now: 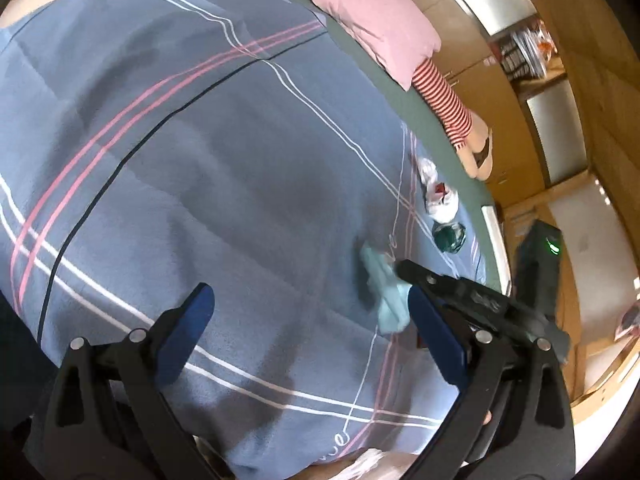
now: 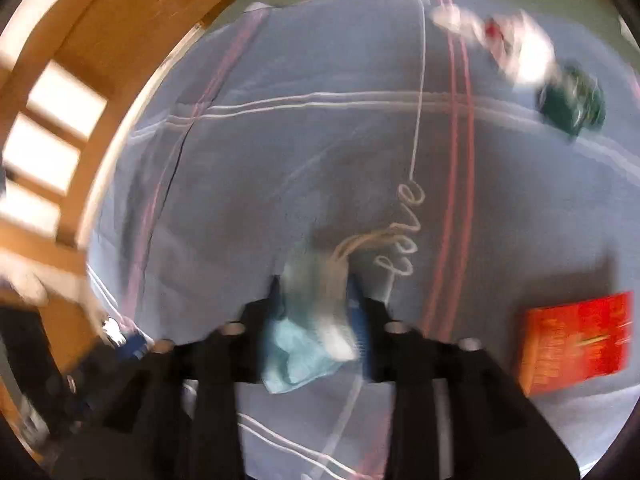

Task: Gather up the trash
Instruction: 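Move both tools back over the bed and grasp the white plastic wrapper with the right tool, then lift the white wrapper with the right tool and carry it toward the trash bag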

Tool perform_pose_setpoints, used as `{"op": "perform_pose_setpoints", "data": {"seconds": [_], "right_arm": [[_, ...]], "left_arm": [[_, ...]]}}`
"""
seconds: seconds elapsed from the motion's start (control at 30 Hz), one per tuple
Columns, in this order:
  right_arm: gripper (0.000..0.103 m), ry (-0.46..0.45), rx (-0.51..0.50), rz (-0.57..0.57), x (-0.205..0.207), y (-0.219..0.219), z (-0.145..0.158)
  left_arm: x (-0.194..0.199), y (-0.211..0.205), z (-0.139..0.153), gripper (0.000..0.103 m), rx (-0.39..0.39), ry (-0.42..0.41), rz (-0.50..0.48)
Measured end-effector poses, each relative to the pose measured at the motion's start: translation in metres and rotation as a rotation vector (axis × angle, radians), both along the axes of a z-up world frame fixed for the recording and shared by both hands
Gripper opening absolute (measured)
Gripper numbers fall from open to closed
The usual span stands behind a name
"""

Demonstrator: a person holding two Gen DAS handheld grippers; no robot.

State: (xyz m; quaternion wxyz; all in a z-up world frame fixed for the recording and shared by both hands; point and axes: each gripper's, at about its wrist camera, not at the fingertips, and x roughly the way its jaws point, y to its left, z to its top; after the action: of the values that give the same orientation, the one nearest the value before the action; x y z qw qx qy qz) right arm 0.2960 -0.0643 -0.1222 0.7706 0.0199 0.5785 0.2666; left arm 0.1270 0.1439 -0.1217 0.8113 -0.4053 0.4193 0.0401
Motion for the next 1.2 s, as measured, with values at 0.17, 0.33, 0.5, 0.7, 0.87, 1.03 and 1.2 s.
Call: {"op": "perform_pose_setpoints", "data": {"seconds": [0.17,0.33,0.5,0.7,0.87,1.03,1.2], "right_arm": [[0.093,-0.286,-0.012,-0.302,0.045,-0.051,0.050],[0.093,-0.337,-0.141,-0.621,0.118,-0.083,0.035],[0.093,-0.347,-0.237,-0.622,0.163,-0.077,-0.002],[0.071,-0.268,-0.204,-0.590,0.188,-0.081,-0.043],[0.017,-0.197,-0.058,-0.396,0.164,-0.061,-0.035],[0.012,-0.072,0.070,-0.108,0.093,-0.023,-0.019],[0.014,-0.008,0.109,0.027,0.021,-0.004,-0.006]], "left_arm": [[0.002,-0.008,0.000,0.097,0.002,0.009,-0.038],[0.002,-0.009,-0.002,0.097,-0.026,0.010,-0.060],[0.003,-0.011,-0.001,0.097,-0.051,-0.003,-0.063],[0.008,-0.018,-0.002,0.097,-0.030,0.013,-0.081],[0.010,-0.015,-0.004,0.097,-0.035,0.029,-0.065],[0.005,-0.004,-0.009,0.097,-0.083,0.026,-0.003],[0.001,0.003,-0.010,0.097,-0.093,0.020,0.060]]}}
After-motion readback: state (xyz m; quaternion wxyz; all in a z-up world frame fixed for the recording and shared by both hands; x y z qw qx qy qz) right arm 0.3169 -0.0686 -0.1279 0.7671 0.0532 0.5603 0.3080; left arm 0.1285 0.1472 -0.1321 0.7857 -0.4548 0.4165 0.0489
